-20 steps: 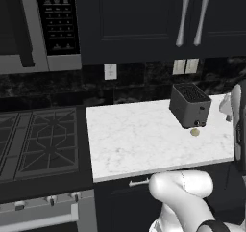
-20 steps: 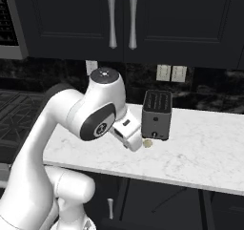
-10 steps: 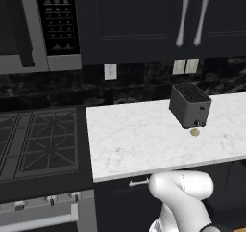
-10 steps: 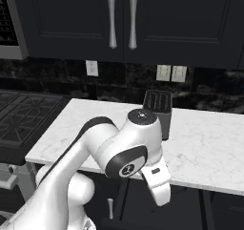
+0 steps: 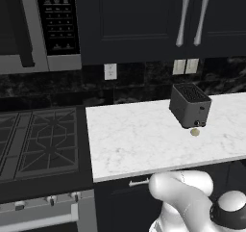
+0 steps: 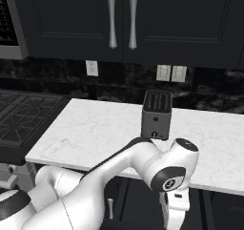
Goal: Pick the ladle from the drawer and place it on the counter.
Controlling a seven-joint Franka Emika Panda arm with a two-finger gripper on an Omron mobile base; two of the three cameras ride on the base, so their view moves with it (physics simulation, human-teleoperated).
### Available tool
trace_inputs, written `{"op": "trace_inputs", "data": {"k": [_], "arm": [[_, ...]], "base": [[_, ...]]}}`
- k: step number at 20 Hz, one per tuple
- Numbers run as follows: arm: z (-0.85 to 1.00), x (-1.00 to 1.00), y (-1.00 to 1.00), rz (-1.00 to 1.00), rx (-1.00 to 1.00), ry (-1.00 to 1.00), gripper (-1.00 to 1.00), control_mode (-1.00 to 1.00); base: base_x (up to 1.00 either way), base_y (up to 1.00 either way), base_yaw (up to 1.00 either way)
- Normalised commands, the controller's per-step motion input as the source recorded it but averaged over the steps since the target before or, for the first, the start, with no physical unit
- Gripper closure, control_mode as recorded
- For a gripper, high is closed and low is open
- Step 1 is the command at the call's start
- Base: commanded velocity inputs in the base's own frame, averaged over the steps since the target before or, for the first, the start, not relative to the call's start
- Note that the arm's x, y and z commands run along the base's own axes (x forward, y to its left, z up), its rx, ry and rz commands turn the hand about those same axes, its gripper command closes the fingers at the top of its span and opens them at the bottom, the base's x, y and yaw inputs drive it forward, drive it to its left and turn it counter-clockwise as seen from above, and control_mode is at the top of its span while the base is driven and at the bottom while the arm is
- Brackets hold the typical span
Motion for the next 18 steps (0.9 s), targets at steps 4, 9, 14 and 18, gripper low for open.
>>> {"op": "trace_inputs", "data": {"k": [4, 9, 14, 18], "arm": [[-0.7, 0.0, -0.05, -0.2, 0.29, -0.05, -1.0, -1.0], [-0.59, 0.0, -0.01, -0.14, 0.03, -0.01, -1.0, -1.0], [-0.33, 0.18, 0.0, -0.06, 0.0, 0.0, -1.0, -1.0], [-0.53, 0.12, 0.0, -0.07, -0.05, -0.04, -1.0, -1.0]], "base": [[0.0, 0.0, 0.0], [0.0, 0.0, 0.0], [0.0, 0.0, 0.0], [0.0, 0.0, 0.0]]}}
